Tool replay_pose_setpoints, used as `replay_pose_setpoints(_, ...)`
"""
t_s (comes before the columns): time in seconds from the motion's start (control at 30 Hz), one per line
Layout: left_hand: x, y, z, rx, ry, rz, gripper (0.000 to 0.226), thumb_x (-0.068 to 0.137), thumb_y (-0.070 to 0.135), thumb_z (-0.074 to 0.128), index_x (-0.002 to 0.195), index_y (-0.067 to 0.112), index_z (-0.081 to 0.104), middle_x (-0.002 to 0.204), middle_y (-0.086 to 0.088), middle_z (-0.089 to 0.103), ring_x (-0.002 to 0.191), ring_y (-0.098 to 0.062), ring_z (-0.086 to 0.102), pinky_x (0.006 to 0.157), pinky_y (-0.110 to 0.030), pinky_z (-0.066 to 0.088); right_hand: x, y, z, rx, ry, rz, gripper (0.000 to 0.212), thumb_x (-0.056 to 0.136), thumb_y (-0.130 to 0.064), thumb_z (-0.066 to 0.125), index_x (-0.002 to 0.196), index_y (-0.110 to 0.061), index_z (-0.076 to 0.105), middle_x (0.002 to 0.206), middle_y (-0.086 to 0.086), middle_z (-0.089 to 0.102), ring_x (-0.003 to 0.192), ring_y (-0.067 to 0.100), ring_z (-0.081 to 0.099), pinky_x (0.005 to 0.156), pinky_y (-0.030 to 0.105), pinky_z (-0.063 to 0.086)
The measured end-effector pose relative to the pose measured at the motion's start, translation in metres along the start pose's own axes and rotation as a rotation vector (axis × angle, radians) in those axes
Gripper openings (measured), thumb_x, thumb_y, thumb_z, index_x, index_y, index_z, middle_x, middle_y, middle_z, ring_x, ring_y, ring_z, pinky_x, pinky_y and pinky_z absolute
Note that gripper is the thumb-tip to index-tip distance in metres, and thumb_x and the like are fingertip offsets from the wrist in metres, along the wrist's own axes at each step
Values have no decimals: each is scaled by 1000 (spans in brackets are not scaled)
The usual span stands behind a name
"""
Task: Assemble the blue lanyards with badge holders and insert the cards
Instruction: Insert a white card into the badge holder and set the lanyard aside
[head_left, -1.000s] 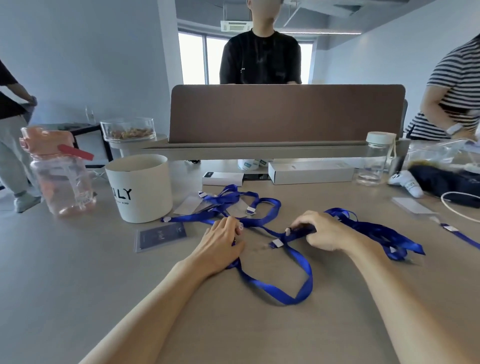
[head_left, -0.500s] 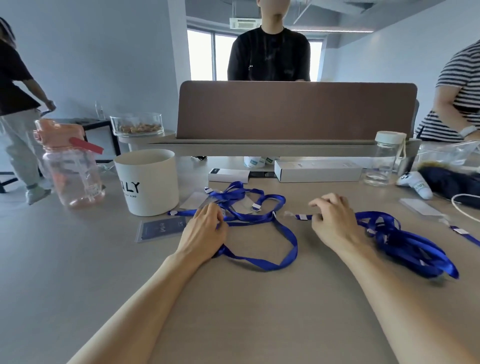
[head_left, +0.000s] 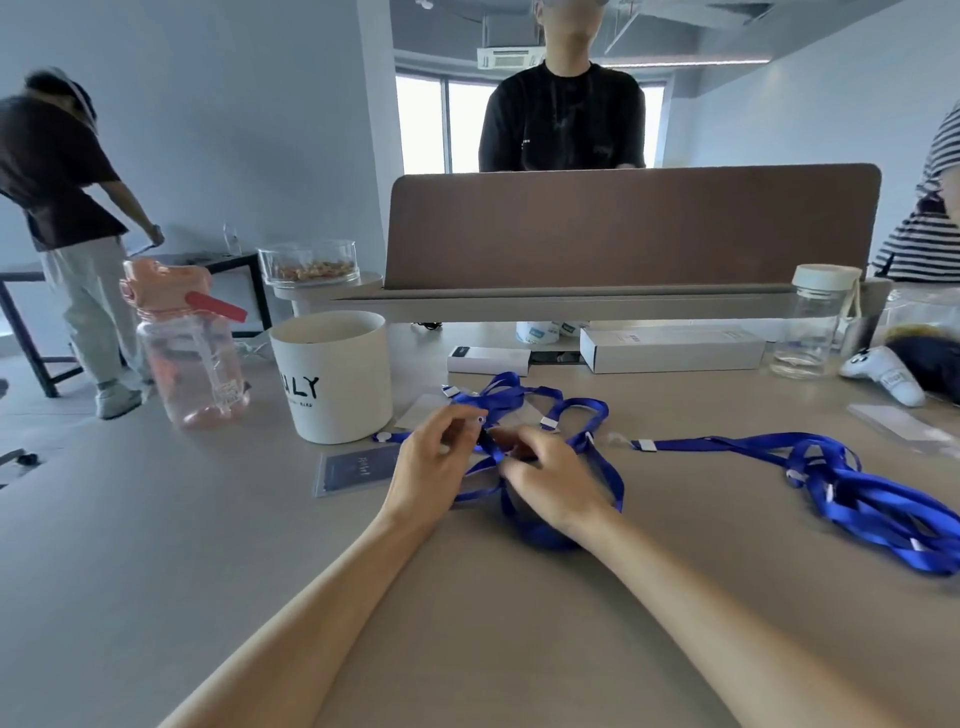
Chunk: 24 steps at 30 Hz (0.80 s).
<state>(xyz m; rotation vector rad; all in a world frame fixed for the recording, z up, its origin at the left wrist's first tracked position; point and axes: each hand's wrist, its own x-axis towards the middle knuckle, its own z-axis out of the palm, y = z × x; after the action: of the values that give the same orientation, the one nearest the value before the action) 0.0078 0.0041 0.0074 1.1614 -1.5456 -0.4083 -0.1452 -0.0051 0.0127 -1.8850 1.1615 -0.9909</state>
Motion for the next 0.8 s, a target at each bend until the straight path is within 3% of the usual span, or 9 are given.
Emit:
replay_pose_setpoints(0.1,0,3,2,-91,-20,-43,17,96,12,53,90,20,66,86,17,67,83,-6,64,74,-21,51,4,8,-3,116,91,-33,18,93,-25,61,109,-27,69,100,-10,69,94,2,62,81,16,48)
replay_pose_setpoints(0.23,0,8,1,-176,-74,-113,22,95,6,47,91,13,68,73,10,63,70,-3,58,66,-12,44,8,18,-9,-44,65,-70,20,95,-27,60,112,-23,70,97,-11,66,88,2,59,72,14,42)
replay_pose_setpoints(0.33,2,5,-5,-110,-48,-115,23,95,10,48,92,18,69,73,10,63,69,-1,58,66,-13,44,8,18,-12,-37,88,-44,16,97,-23,57,103,-21,71,95,-9,68,89,3,61,74,16,45)
replay_pose_setpoints(0.43,6,0,-15,-37,-24,-111,21,97,12,48,97,16,69,79,9,65,68,5,58,64,-12,42,6,15,-18,62,159,-5,14,97,-21,55,98,-21,69,94,-9,70,86,-2,62,70,6,44)
replay_pose_setpoints(0.5,7,-1,-20,-85,-43,-142,20,97,10,49,98,15,68,79,2,68,69,2,59,64,-13,43,5,14,-20,96,154,-22,12,96,-20,58,102,-23,68,98,-14,69,89,-9,61,74,3,42)
replay_pose_setpoints(0.57,5,-1,-20,-104,-99,-154,15,97,7,49,100,11,64,80,-1,70,68,4,59,63,-10,42,3,13,-19,99,99,-32,19,94,-19,61,113,-23,66,103,-15,68,96,-8,61,83,7,44)
replay_pose_setpoints(0.7,3,-4,-14,-36,-180,-98,3,96,12,53,96,15,53,83,2,74,81,-6,65,79,-24,49,1,13,-14,17,41,-16,35,94,-24,62,129,-21,60,115,-11,66,105,-2,59,95,19,47)
replay_pose_setpoints(0.8,0,-5,-11,-31,-251,-79,8,97,15,53,96,21,49,87,4,74,87,-16,65,84,-35,50,0,12,-15,-17,53,-24,46,93,-31,63,137,-26,52,123,-12,58,105,2,58,93,23,48)
